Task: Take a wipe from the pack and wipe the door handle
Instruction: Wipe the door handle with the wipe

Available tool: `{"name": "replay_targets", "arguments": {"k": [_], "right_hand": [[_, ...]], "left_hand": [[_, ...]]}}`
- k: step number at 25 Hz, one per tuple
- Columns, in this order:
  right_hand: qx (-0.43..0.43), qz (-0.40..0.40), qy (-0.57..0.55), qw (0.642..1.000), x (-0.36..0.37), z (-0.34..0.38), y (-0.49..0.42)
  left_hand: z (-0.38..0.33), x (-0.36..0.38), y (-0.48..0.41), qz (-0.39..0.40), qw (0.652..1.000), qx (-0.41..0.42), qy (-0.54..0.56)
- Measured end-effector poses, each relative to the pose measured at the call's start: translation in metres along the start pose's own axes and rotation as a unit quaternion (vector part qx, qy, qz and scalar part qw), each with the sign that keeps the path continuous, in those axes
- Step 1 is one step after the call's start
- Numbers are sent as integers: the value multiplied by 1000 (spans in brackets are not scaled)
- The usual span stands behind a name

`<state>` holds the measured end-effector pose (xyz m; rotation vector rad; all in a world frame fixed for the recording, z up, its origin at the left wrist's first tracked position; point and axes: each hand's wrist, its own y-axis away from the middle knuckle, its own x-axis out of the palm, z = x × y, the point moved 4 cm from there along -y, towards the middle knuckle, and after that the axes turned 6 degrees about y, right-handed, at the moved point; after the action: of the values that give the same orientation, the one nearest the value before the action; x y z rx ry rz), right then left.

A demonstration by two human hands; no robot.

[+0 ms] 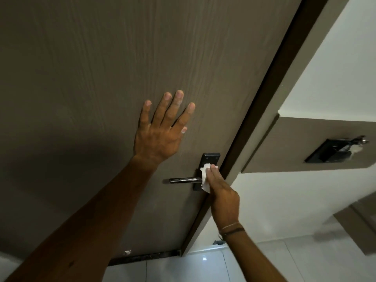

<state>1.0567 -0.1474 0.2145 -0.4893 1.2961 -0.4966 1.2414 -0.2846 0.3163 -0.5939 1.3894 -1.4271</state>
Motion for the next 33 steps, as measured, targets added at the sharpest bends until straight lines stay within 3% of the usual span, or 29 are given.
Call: {"name": "replay_targets", "arguments": {"k": [1,3,5,6,8,10,11,13,14,16,17,19,20,21,22,23,25,26,29,33], "right_hand": [[79,-19,-57,995,3,-1,3],[268,-46,-192,943,14,-2,10],[348,-34,-251,903,19,3,11],[309,-23,-233,922,19,4,11],[112,16,-86,990,21,11,10],[-77,8,76,994,24,3,2],[-85,2,73,994,25,0,1],[49,-19,-94,994,20,2,1],[165,-44,-214,962,19,3,5],[369,-114,-365,847,27,9,11],[432,-138,-413,790,34,11,10],[487,-150,-473,719,47,13,8],[496,-155,-489,701,49,15,7],[491,-158,-485,706,46,17,7],[464,-158,-449,747,40,19,7],[405,-149,-380,818,32,20,9],[176,-79,-175,965,24,21,14],[49,-47,-74,995,23,17,13],[-156,15,76,985,14,-10,-1],[-267,78,90,956,16,-5,-17]], "left_hand": [[0,1,0,1,1000,-2,0],[0,2,1,0,1000,-3,-4],[1,3,2,-1,1000,-5,-10],[1,3,3,2,1000,-5,-9],[2,4,4,3,1000,-3,-15],[2,2,2,5,1000,-4,-12],[2,2,1,6,1000,-5,-9],[2,3,2,3,1000,-4,-10],[2,4,3,2,1000,-4,-12],[1,3,3,-1,1000,-2,-13],[1,3,3,-2,1000,-3,-12],[2,4,2,-4,1000,-8,-8],[2,4,3,-5,1000,-10,-7],[2,5,2,-6,1000,-11,-7],[3,4,2,-6,1000,-11,-7],[3,4,2,-6,1000,-11,-5],[2,3,3,-6,1000,-9,-4],[2,4,2,-4,1000,-8,-3],[2,5,0,-3,1000,-8,6],[2,6,0,-1,1000,-12,11]]}}
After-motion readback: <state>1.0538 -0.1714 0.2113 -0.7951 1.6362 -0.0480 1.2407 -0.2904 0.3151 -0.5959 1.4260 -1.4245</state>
